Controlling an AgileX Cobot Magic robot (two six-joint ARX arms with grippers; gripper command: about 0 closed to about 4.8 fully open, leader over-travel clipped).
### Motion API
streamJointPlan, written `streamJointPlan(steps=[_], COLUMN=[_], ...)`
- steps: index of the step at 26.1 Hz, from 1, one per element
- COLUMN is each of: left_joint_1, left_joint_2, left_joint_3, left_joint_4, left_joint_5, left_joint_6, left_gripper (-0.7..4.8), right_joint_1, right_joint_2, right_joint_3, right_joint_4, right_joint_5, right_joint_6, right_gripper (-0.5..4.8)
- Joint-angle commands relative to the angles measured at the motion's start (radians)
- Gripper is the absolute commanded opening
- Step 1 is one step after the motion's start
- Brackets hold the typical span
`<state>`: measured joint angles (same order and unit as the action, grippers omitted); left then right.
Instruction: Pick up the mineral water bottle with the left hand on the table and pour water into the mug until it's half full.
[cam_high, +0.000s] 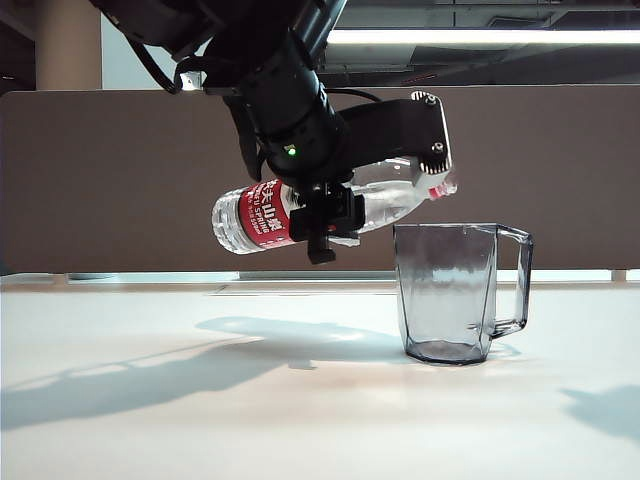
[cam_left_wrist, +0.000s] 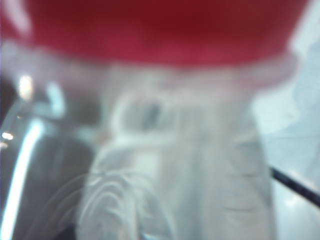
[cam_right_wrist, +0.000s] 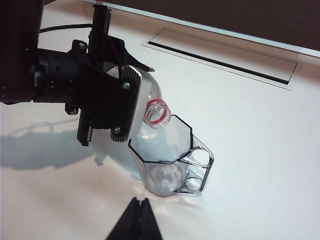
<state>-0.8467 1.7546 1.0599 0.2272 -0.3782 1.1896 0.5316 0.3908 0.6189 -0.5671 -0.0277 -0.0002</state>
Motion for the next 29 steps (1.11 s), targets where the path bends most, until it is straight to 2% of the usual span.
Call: streamJointPlan(steps=[1,11,29], left_joint_1=[-0.002,-0.002,-0.002], left_joint_2=[-0.007,-0.006,-0.006], left_joint_3=[0.009,0.009,0.01], left_joint_4=[0.051,0.058,0.104], left_joint_5=[-0.011,-0.011,-0.02], left_joint_6=[0.018,0.079,0.121], left_gripper=[2.13,2.13,2.13], right_joint_1=[0.0,0.0,0.0], right_joint_2=[-0.001,-0.001,-0.001], right_joint_3=[0.009,0.009,0.009], right_joint_4=[0.017,0.017,0.017], right_joint_5=[-0.002,-0.002,-0.002], right_joint_6=[-0.003,-0.003,-0.003], right_gripper=[-0.02,-0.02,-0.02])
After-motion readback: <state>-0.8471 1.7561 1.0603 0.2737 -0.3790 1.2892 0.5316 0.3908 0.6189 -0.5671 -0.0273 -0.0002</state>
